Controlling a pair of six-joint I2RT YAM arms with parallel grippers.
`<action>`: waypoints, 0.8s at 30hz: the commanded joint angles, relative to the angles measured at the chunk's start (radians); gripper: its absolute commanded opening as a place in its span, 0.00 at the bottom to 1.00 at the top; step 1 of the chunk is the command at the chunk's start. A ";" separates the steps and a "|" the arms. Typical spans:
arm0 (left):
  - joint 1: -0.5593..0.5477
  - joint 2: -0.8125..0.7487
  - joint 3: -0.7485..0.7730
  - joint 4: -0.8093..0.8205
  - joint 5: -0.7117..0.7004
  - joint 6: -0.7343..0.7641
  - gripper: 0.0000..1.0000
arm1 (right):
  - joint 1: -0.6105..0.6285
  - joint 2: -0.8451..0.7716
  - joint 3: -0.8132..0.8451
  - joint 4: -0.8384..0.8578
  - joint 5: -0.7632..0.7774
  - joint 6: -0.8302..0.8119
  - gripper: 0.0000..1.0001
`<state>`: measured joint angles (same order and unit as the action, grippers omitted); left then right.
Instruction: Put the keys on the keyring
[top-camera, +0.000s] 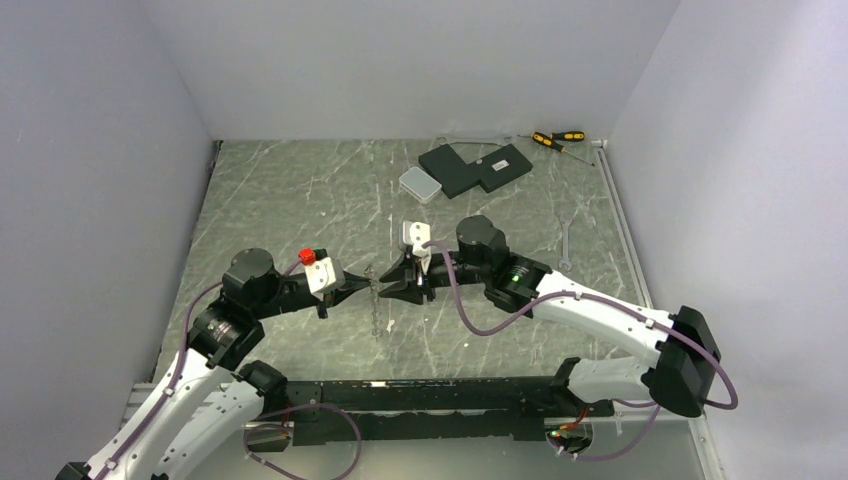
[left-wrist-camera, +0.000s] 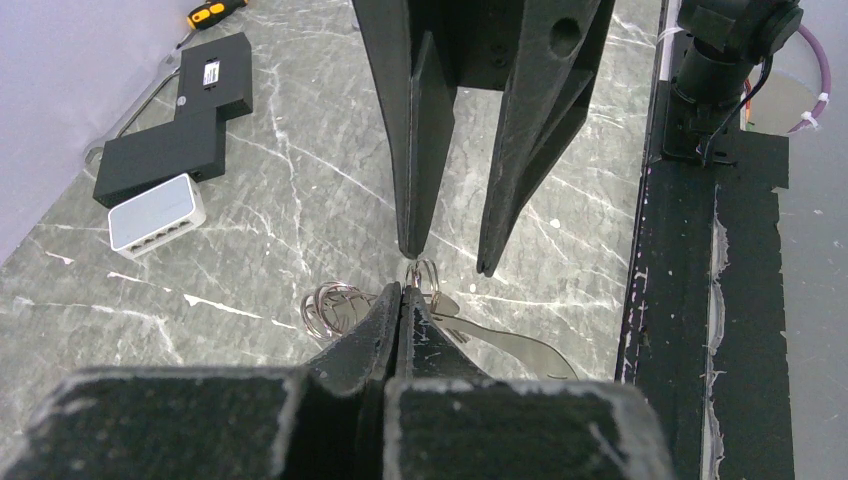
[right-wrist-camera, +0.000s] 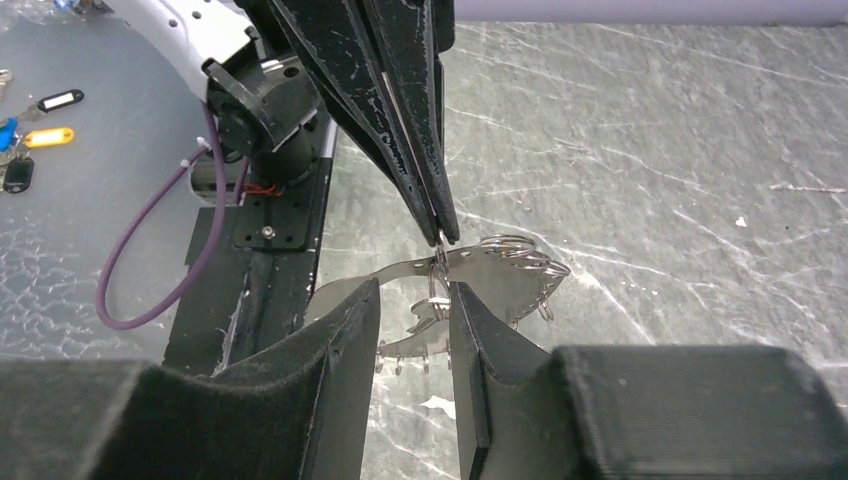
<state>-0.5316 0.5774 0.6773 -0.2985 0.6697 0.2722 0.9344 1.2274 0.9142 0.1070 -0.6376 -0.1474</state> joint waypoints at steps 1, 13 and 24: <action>-0.004 -0.008 0.022 0.040 0.026 0.024 0.00 | -0.004 0.021 0.036 0.063 -0.023 -0.029 0.35; -0.003 -0.004 0.022 0.042 0.028 0.024 0.00 | -0.004 0.052 0.053 0.073 -0.010 -0.016 0.34; -0.003 -0.004 0.022 0.040 0.027 0.025 0.00 | -0.002 0.064 0.069 0.070 -0.024 -0.004 0.17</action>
<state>-0.5316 0.5777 0.6773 -0.2985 0.6697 0.2722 0.9344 1.2922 0.9367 0.1299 -0.6376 -0.1516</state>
